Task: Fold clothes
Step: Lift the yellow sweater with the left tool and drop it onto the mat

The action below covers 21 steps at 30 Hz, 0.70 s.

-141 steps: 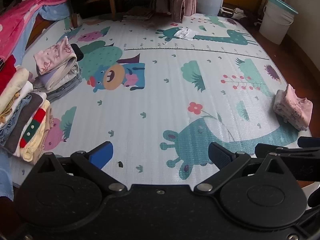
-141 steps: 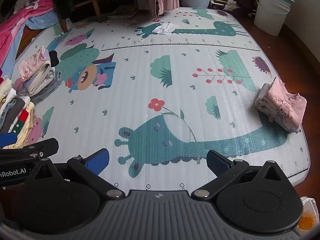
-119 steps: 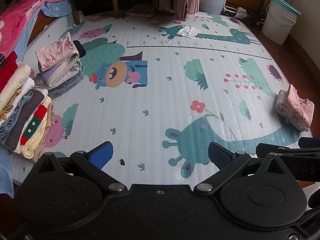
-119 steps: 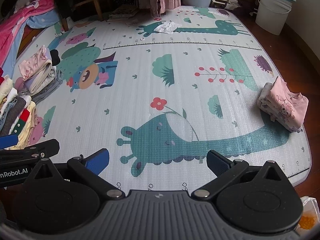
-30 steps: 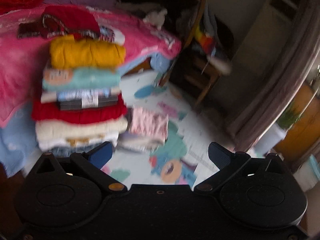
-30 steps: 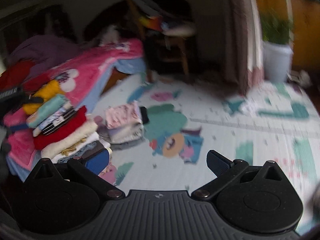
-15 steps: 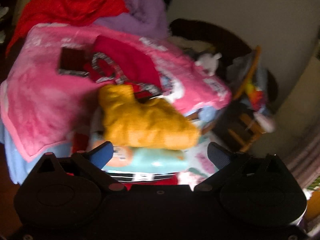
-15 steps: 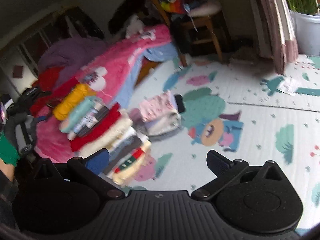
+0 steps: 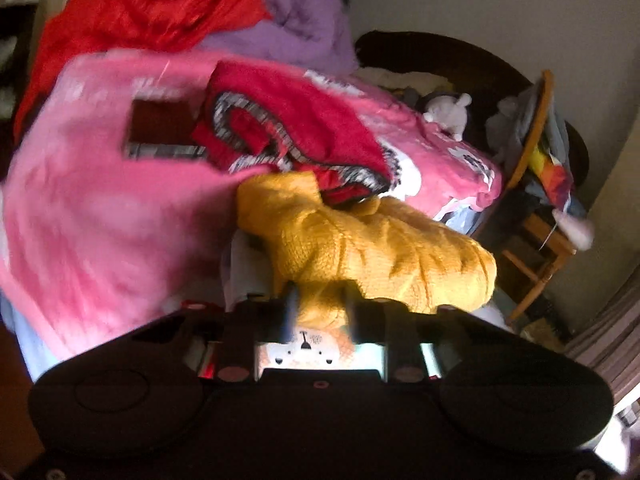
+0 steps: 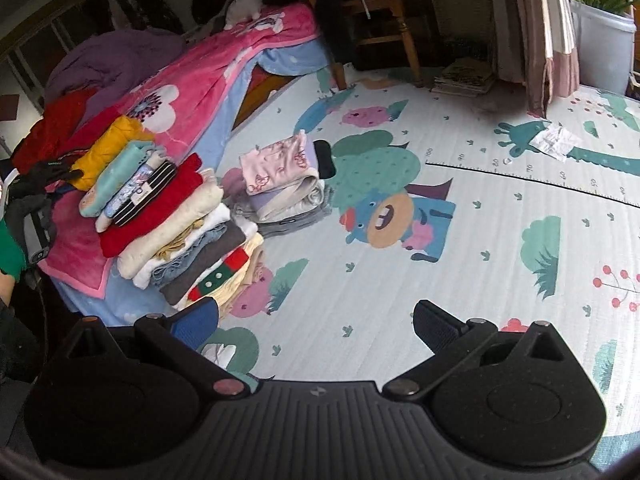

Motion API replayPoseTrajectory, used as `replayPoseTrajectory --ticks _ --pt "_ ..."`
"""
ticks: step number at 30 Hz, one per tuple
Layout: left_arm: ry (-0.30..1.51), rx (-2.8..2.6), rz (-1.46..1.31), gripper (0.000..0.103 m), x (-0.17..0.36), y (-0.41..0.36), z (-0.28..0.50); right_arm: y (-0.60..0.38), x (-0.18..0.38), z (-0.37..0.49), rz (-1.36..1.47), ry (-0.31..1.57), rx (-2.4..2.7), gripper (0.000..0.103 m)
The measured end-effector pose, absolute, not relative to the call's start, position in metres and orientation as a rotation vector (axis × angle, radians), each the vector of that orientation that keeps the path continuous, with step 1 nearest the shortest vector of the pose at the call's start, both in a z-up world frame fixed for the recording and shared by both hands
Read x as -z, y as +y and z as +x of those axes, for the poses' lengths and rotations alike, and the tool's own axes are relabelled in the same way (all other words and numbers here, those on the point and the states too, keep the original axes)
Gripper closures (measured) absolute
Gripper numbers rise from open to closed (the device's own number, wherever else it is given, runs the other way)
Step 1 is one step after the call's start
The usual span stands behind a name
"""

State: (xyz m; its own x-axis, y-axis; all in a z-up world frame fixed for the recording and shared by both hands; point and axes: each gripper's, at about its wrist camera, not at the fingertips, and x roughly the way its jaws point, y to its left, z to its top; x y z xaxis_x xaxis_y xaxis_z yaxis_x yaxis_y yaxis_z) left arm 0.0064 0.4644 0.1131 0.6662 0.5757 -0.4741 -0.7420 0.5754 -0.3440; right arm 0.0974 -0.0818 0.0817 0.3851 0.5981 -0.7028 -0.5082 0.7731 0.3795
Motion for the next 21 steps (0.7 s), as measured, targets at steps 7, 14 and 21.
replayPoseTrajectory --ticks 7,14,21 --pt "0.107 -0.667 -0.362 0.100 -0.155 0.420 0.003 -0.092 -0.080 0.099 0.137 0.942 -0.673 0.000" --pt "-0.093 -0.262 -0.219 0.103 -0.228 0.314 0.004 -0.116 -0.088 0.107 0.177 0.906 -0.626 0.000" --pt "-0.065 0.036 -0.013 0.103 -0.250 0.188 0.017 -0.187 -0.095 0.120 0.275 0.834 -0.463 0.000"
